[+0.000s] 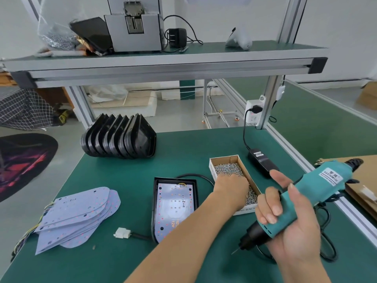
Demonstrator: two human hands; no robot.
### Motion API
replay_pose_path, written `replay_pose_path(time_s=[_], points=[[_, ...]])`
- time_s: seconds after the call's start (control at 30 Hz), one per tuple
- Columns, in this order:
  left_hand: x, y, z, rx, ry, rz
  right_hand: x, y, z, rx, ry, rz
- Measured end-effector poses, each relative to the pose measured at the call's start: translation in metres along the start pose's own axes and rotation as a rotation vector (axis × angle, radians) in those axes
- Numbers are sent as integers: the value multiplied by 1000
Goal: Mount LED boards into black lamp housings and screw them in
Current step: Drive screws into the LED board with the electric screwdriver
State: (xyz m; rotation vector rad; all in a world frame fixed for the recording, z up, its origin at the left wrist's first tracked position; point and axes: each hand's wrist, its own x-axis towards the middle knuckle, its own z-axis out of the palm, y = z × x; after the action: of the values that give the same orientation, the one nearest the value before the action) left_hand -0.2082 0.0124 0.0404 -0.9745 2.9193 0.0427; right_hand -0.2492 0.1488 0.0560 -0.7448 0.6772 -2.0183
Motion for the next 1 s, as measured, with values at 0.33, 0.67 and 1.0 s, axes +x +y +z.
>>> replay_pose_path(time_s=[0.33,0.67,1.0], points=[[-1,-15,15,-195,158,-12,6,0,-2,23,82,-22],[-42,-30,9,-1421,422,-261,15,-3,13,30,160,-59],[-161,-47,-8,-2344,327,-308,26,-4,73,188,184,-165]])
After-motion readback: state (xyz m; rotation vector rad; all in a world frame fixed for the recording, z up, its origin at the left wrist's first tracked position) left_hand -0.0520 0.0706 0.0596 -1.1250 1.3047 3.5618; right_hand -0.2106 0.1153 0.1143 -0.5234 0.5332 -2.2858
